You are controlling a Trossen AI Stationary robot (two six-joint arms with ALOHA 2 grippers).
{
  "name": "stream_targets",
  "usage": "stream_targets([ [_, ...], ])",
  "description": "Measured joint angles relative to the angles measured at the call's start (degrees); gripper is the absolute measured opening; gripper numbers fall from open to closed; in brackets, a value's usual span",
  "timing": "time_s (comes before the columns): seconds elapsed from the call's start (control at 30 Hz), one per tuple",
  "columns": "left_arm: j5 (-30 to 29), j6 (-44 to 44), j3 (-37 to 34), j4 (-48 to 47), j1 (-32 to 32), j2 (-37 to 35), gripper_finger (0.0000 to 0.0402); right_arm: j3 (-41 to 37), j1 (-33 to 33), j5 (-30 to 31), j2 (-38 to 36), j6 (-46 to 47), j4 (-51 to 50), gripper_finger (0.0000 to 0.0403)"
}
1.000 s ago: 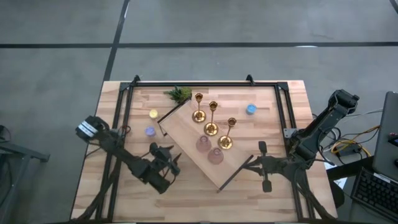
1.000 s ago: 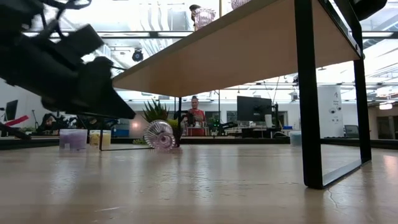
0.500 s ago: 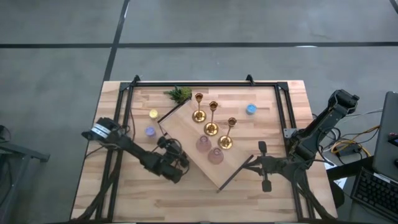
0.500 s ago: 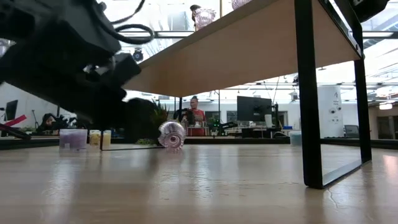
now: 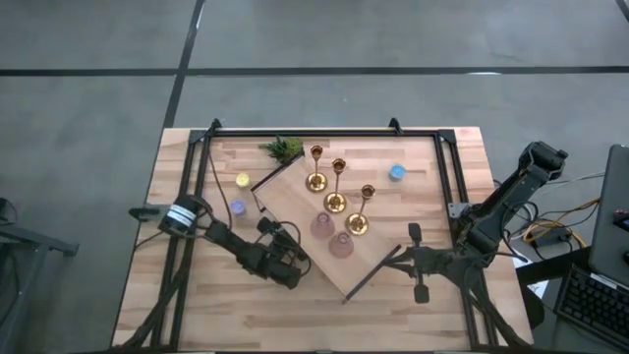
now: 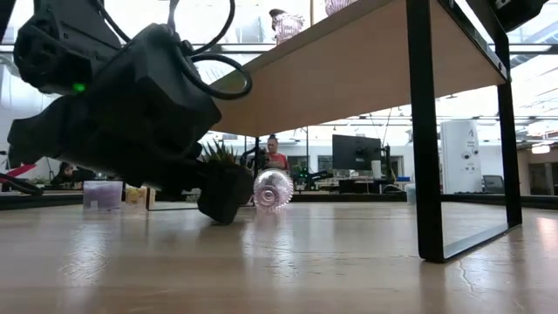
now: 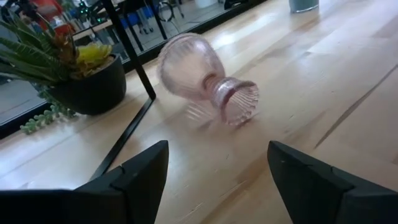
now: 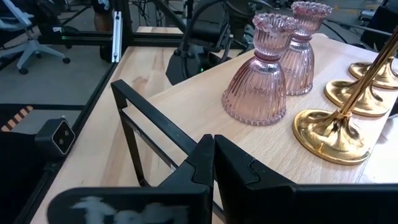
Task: Pick & Place candle stick holders
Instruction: Put the pink glass candle holder on the shelf aligned with the other pink glass candle holders
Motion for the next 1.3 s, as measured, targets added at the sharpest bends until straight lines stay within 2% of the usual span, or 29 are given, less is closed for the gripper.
stream_targets([
  [0.17,0.0,1.0,0.0,-0.6,-0.2,-0.6,0.0275,0.0,0.0,0.0,0.0,0.0,0.0,0.0008],
  [0.4,3.3,1.2,-0.6,-3.6,-2.7,-3.9,0.0275,0.7,1.4,0.5,-2.1,-0.5,0.4,0.0008],
  [0.73,1.0,-2.8,-0.6,-3.6,-9.2,-6.7,0.0275,0.9,2.0,19.2,-7.1,-1.6,-1.5,0.0008],
  [0.83,0.4,-3.8,-0.6,-3.6,-10.1,-6.7,0.0275,0.9,1.3,27.1,-9.0,-4.3,-4.4,0.0008],
  [0.9,-0.1,-4.2,-0.6,-3.6,-10.4,-6.7,0.0275,0.9,0.0,30.0,-11.6,-3.3,-8.1,0.0008],
  [1.0,-0.3,-4.7,-0.6,-3.6,-10.6,-6.8,0.0274,0.9,-3.8,26.8,-17.2,3.3,-16.4,0.0008],
  [1.17,-0.9,-4.8,-0.6,-3.6,-10.6,-6.8,0.0274,0.9,-14.0,14.1,-26.0,18.9,-34.0,0.0008],
  [1.3,-2.2,-4.8,-0.6,-3.6,-10.6,-6.8,0.0272,0.9,-23.2,3.2,-29.2,22.8,-39.9,0.0008],
])
